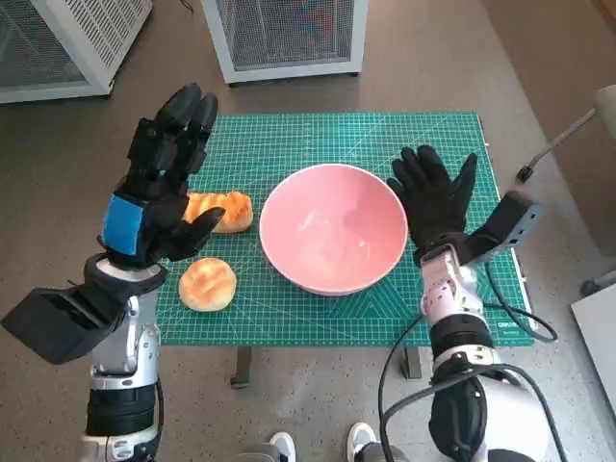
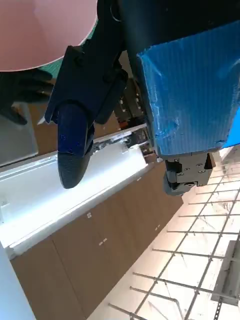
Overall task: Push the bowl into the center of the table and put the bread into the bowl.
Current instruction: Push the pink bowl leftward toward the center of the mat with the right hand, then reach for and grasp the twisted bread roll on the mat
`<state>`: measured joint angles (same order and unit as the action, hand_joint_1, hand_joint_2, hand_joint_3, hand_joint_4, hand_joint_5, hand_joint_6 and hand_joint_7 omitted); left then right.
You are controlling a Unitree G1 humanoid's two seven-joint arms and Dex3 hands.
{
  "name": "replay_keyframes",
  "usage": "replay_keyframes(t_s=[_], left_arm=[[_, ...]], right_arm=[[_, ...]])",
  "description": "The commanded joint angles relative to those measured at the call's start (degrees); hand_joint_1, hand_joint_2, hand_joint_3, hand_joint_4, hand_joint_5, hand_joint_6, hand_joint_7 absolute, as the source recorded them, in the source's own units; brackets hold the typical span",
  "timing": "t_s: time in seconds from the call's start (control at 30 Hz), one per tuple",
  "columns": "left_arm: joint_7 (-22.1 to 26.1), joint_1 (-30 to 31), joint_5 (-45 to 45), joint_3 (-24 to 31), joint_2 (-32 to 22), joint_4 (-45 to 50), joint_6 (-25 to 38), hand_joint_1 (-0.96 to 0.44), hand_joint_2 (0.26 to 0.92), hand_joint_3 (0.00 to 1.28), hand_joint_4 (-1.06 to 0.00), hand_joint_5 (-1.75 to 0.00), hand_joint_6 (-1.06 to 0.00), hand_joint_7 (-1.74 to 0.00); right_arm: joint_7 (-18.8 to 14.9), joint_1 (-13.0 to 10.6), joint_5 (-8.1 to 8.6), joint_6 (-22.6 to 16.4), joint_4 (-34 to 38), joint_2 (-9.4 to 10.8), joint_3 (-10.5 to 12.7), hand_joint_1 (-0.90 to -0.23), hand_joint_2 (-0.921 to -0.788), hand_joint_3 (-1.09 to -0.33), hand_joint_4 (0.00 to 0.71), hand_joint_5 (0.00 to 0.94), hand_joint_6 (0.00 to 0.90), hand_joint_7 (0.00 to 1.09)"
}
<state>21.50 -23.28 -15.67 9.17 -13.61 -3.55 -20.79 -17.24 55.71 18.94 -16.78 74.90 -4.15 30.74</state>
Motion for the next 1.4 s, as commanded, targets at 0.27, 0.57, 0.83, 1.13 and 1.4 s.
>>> replay_keyframes(t_s=[0.27, 0.57, 0.83, 1.13, 1.4], left_arm=[[-1.0, -2.6, 4.5, 1.1, -3.5, -4.0, -1.7, -0.64, 0.921, 0.29, -0.14, 0.0, -0.02, -0.4], [-5.4, -4.6, 22.0, -1.3, -13.0, -1.9, 6.2, -0.7, 0.921, 0.29, -0.06, 0.0, 0.0, -0.33], [-2.3, -7.3, 32.1, -5.5, -19.5, 1.6, 20.3, -0.61, 0.856, 0.05, 0.0, 0.0, 0.0, -0.04], [3.1, -14.9, 42.6, -14.0, -21.6, -0.5, 37.0, -0.2, 0.7, 0.01, 0.0, 0.0, -0.07, -0.04], [7.0, -21.7, 49.1, -21.9, -21.0, -7.7, 44.0, 0.02, 0.699, 0.01, -0.01, -0.01, -0.13, -0.05]], right_arm=[[-4.9, -0.7, -9.42, -21.2, -6.1, -3.6, -10.4, -0.531, -0.921, -0.763, 0.152, 0.022, 0.027, 0.51], [-16.5, -3.0, -2.06, -31.3, -17.6, -2.3, -11.3, -0.59, -0.921, -0.73, 0.205, 0.034, 0.024, 0.54], [-22.0, -7.0, 4.02, -30.3, -29.4, -2.0, -13.0, -0.588, -0.921, -0.703, 0.224, 0.032, 0.034, 0.56], [-23.1, -9.4, 5.51, -28.2, -35.8, -2.5, -15.0, -0.585, -0.921, -0.69, 0.216, 0.02, 0.03, 0.57], [-23.1, -10.2, 5.88, -27.8, -36.9, -3.0, -15.8, -0.586, -0.921, -0.686, 0.22, 0.017, 0.026, 0.57]])
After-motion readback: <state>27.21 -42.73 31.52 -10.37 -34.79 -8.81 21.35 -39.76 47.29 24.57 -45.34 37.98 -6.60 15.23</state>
